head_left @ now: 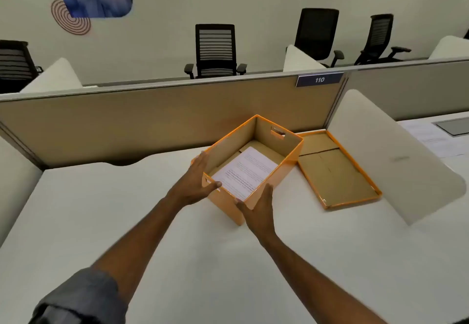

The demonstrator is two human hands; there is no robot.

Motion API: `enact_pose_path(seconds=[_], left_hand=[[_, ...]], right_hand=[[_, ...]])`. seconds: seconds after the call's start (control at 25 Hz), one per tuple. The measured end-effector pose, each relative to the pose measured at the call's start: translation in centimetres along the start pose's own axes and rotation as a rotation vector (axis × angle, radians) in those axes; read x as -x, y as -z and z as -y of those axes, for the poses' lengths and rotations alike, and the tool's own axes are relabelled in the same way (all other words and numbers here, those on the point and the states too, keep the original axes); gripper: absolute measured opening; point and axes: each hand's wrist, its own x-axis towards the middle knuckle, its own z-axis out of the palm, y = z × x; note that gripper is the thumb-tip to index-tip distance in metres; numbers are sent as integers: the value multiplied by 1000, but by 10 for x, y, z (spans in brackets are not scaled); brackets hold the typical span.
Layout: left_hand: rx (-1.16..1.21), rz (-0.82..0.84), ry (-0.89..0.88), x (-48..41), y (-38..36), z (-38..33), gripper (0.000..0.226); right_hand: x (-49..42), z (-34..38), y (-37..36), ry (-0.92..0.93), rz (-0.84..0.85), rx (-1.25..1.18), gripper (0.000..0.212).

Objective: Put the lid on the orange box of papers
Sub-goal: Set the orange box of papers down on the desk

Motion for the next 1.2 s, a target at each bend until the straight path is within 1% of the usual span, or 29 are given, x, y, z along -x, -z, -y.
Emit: enact_pose_path(seconds=[0.08,0.16,0.2,0.32,0.4,0.48,0.52,0.64,0.68,0.76,0.84,0.88,1.0,1.2], left_hand=[[65,-36,25,-18,-3,15,103],[113,-18,133,-35,-4,34,115],[120,-1,183,-45,-3,44,124],[117,112,296,-78,8,64,141],[168,196,360,-93,13,74,140],[210,250,352,-103,15,76,129],[217,267,325,-107,16,75,120],[306,315,246,-110,21,77,76],[339,321,249,-108,24,78,69],[360,283,289,-98,25,77,69],[350,213,352,-82,21,72,72],[343,183,386,-72,16,68,73],[341,93,457,-31,0,49,72],[420,-138,509,63,-35,6,69]], right_hand=[[-18,-6,-8,-2,-43,-121,101],[-31,-12,-15,-47,-68,-190,91],[-38,-17,-20,-57,-79,-221,89],[-55,-20,-29,-59,-89,-298,89],[-64,-24,-32,-75,-90,-329,89],[-68,-25,-31,-100,-73,-319,90],[-70,-27,-30,-113,-65,-317,91],[-75,-32,-18,-152,-46,-287,91],[-77,-34,-12,-171,-37,-270,90],[-79,-36,2,-195,17,-230,85],[-79,-37,19,-179,82,-194,77],[-78,-38,29,-168,113,-179,77],[-71,-39,64,-125,246,-109,88],[-49,-37,101,-85,477,58,94]])
